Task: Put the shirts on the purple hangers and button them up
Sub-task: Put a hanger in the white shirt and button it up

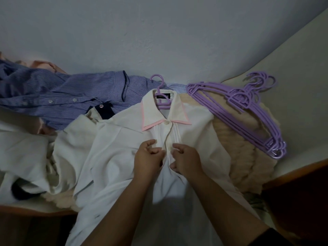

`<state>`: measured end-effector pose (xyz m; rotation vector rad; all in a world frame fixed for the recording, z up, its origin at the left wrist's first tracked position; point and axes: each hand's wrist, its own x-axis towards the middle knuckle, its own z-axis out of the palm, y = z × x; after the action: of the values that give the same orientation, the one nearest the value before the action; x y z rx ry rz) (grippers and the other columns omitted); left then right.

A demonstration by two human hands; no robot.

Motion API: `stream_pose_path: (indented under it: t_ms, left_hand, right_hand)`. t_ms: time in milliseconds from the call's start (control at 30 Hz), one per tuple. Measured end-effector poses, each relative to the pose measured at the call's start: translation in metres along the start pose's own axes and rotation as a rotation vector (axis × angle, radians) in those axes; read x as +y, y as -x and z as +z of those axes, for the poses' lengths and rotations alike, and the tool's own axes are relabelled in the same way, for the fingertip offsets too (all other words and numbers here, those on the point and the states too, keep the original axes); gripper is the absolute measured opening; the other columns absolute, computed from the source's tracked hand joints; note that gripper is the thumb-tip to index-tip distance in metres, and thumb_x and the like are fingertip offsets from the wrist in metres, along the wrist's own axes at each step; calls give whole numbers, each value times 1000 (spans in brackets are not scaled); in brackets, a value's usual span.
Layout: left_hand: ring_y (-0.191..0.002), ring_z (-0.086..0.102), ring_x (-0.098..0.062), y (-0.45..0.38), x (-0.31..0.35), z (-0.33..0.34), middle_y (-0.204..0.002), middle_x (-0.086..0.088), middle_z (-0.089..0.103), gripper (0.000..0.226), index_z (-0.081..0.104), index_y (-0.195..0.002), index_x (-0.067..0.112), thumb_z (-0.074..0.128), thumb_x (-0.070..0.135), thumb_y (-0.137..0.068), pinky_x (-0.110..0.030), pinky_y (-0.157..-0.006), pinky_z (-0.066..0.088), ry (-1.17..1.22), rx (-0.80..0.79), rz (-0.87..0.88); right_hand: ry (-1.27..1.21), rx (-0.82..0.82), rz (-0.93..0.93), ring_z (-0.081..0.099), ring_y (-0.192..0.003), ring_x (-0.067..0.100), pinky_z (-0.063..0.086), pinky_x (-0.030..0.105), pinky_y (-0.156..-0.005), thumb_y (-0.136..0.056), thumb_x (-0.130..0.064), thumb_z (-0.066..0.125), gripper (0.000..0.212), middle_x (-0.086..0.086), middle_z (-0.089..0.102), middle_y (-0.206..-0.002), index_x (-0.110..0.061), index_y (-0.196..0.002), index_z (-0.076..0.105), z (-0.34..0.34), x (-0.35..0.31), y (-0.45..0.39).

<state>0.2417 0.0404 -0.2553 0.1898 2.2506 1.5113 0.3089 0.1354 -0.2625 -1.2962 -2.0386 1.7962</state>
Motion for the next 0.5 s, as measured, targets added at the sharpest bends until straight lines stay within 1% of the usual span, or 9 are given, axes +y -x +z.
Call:
stream_pose_path:
  t_ms: [33, 67, 133, 167, 200, 267, 333, 433, 500]
  left_hand:
    - [-57, 62, -6, -1, -2, 1, -77, 0, 69, 38, 55, -118, 15, 69, 5, -84, -15, -56, 52, 46, -12, -19]
    - [-60, 64, -7, -2, -4, 1, -79, 0, 70, 38, 55, -118, 15, 68, 4, -84, -19, -61, 54, 80, -22, -29]
    - [-70, 67, -10, -4, -6, 3, -82, 1, 71, 39, 55, -119, 15, 69, 6, -84, -23, -72, 56, 99, -36, -26]
    - [-72, 68, -7, -5, -7, 4, -82, 3, 71, 38, 55, -118, 17, 69, 7, -84, -20, -73, 55, 106, -36, -15]
    - [-72, 68, -3, -5, -7, 4, -81, 4, 71, 36, 55, -116, 19, 70, 8, -85, -15, -71, 53, 120, -34, -4]
    - [-71, 67, 3, -4, -7, 5, -82, 5, 71, 35, 55, -113, 22, 70, 8, -85, -6, -65, 48, 161, -18, 21]
    - [-74, 67, 5, -3, -8, 4, -82, 6, 72, 34, 54, -111, 24, 70, 9, -85, -4, -66, 47, 175, 3, 44]
    - [-74, 66, 8, -3, -9, 4, -82, 11, 71, 33, 55, -110, 24, 69, 8, -85, -4, -67, 47, 166, -3, 75]
    - [-75, 66, 7, -3, -10, 4, -81, 14, 71, 32, 55, -111, 22, 69, 8, -85, -5, -69, 48, 168, -25, 76]
  right_hand:
    - [48, -7, 1, 61, -85, 25, 55, 36, -77, -88, -6, 58, 32, 6, 64, -101, -4, -120, 61, 1, -2, -2]
    - [66, -15, 8, 62, -83, 26, 55, 37, -75, -87, -6, 60, 29, 10, 66, -99, -4, -116, 63, 1, -5, -3]
    - [22, -7, 43, 61, -67, 26, 50, 29, -53, -87, -8, 62, 13, 15, 67, -91, -9, -99, 67, 3, -8, -6]
    - [-6, 11, 57, 59, -59, 24, 45, 25, -46, -87, -7, 62, 6, 15, 66, -84, -12, -87, 65, 4, -9, -7]
    - [-23, 31, 60, 57, -53, 23, 43, 25, -43, -87, -6, 61, 11, 14, 64, -77, -13, -78, 62, 4, -11, -9]
    - [-60, 34, 52, 54, -49, 23, 48, 30, -44, -86, -3, 58, 20, 14, 60, -67, -10, -68, 60, 5, -12, -10]
    - [-81, 33, 48, 55, -49, 21, 52, 34, -50, -86, -3, 55, 23, 12, 60, -62, -10, -65, 61, 5, -16, -8]
    - [-182, 23, 79, 54, -42, 12, 46, 22, -43, -88, -2, 55, 23, 9, 61, -59, -12, -69, 63, 3, -18, -6]
    - [-212, 12, 84, 52, -40, 10, 43, 21, -42, -88, -2, 56, 22, 9, 60, -57, -11, -69, 64, 4, -18, -7]
